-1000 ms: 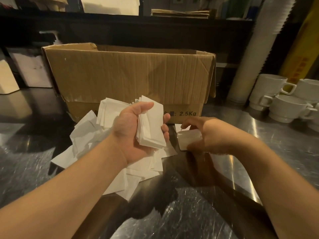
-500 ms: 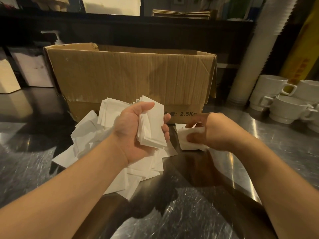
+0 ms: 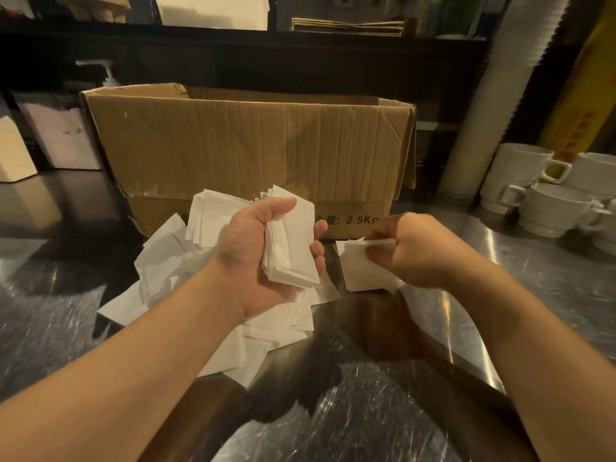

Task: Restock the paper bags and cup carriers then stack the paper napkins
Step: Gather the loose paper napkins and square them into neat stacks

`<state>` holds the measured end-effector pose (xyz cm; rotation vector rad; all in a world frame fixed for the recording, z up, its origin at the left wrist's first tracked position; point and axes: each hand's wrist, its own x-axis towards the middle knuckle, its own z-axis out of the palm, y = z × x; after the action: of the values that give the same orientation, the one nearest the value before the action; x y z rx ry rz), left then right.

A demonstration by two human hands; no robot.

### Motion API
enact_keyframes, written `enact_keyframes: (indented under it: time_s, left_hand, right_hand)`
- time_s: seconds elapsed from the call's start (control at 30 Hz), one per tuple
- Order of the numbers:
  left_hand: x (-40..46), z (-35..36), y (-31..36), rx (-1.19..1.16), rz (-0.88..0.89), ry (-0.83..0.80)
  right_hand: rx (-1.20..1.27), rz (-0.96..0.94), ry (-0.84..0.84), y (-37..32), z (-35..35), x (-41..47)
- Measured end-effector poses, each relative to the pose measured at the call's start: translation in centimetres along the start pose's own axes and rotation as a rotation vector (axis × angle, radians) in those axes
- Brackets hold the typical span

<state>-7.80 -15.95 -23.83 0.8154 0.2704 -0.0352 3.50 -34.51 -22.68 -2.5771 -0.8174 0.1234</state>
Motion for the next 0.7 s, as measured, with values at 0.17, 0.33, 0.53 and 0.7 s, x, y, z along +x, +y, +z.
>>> enact_keyframes:
  time_s: [0.17, 0.33, 0.53, 0.7]
  left_hand:
    - [0.1, -0.1, 0.1, -0.021, 0.000, -0.007]
    - [0.1, -0.1, 0.2, -0.039, 0.000, -0.024]
    - [-0.1, 0.0, 0.1, -0.032, 0.000, -0.012]
    - [0.0, -0.1, 0.1, -0.033, 0.003, 0.003]
  right_hand:
    - [0.770, 0.026, 0.120, -0.7, -1.4, -1.1]
    - [0.811, 0.284, -0.043, -0.4, -1.2, -0.7]
    - [0.371, 0.359, -0.077, -0.8, -0.2, -0.3]
    - [0.352, 0.239, -0.076, -0.2, -0.1, 0.1]
